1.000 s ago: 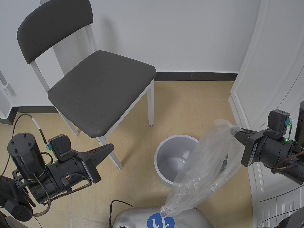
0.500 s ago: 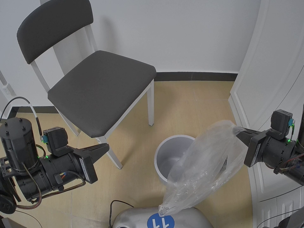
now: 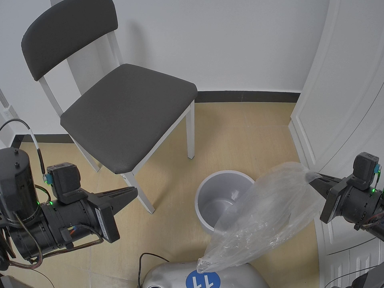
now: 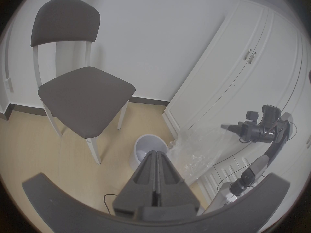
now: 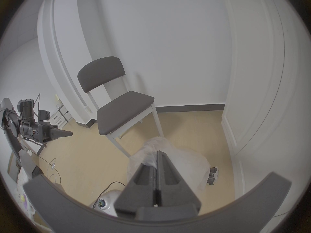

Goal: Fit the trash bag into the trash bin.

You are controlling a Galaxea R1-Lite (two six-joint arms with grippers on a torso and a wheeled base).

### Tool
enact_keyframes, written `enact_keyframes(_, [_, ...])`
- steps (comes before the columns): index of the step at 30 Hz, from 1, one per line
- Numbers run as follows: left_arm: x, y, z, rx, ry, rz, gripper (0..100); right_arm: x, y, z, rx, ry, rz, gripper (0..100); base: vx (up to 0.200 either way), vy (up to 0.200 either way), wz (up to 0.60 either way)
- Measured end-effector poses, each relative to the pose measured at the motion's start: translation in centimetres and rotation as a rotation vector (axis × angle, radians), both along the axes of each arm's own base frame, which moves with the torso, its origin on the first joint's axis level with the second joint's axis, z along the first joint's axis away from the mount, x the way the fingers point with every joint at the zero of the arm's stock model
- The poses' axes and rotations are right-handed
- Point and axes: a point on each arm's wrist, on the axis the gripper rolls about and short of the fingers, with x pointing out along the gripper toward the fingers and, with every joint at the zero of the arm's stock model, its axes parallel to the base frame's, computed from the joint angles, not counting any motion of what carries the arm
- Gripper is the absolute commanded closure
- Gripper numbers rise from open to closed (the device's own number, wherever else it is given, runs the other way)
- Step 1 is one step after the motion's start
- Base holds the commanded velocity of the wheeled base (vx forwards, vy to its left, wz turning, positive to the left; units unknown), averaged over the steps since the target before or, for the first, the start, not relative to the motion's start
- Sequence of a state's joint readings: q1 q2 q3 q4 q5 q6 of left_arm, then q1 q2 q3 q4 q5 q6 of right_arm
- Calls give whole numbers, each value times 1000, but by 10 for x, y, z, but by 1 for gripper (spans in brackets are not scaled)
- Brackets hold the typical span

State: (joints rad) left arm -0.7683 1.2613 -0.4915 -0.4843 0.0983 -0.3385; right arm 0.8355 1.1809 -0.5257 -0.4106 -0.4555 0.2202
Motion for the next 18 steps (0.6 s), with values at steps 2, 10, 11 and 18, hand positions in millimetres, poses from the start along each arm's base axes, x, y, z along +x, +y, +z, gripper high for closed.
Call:
enact_keyframes(2, [-2,0,3,0,-7,7,100,-2,-3,-2,-1,1,-6,100,0,0,0])
enact_keyframes(10, [-5,-5,11,-2,-25,11,100,-5,-9,-14,-28,26,-18,100,0,0,0])
enact_keyframes(11, [-5,-6,12,-2,-25,9,100,-5,-9,-16,-31,30,-18,100,0,0,0])
enact_keyframes(18, [-2,-10,15,21,1,6,100,3,-7,-24,-35,69,-46,100,0,0,0])
